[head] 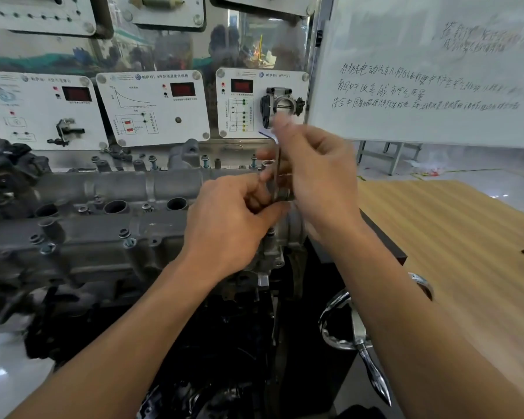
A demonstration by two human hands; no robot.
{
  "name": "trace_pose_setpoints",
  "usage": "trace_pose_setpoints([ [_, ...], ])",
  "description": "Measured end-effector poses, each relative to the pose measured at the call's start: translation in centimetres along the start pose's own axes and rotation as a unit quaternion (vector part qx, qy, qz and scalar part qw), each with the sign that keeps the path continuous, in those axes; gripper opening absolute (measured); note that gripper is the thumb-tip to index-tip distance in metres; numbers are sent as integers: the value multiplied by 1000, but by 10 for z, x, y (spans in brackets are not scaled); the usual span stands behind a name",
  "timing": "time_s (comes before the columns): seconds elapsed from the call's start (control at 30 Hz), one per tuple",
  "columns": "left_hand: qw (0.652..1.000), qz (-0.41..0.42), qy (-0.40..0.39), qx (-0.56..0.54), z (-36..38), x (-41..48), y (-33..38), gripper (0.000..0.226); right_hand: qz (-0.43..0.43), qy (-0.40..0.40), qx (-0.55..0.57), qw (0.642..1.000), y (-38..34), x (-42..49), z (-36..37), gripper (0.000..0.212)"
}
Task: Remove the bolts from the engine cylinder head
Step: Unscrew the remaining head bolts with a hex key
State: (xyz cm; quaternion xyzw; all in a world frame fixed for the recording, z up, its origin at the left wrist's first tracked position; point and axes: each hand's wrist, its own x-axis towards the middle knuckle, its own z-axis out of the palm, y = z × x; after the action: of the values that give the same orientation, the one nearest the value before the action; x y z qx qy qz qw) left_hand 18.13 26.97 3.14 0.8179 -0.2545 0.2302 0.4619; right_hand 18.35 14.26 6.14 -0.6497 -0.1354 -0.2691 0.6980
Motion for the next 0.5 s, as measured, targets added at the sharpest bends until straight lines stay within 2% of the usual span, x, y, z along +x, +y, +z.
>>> trace_pose_setpoints([
  [0.07,1000,-9,-2,18,0,-1,0,23,-129,37,-171,976,-4,-10,-1,17],
  [0.13,999,-9,6,41,0,-3,2,23,-164,39,-259,951,-1,-21,-3,20],
  [0.23,1000,-8,-11,25,-3,-5,3,20,-156,27,-228,961,6,-27,-9,19],
  [0.33,993,5,-116,7,-13,0,1,18,-138,-33,-143,979,8,-23,-12,5],
  [0.4,984,16,-180,13,-19,5,0,16,-129,-78,-107,983,9,-18,-17,12],
  [0.5,976,25,-217,9,-25,9,1,18,-120,-147,-97,977,9,-14,-25,17],
])
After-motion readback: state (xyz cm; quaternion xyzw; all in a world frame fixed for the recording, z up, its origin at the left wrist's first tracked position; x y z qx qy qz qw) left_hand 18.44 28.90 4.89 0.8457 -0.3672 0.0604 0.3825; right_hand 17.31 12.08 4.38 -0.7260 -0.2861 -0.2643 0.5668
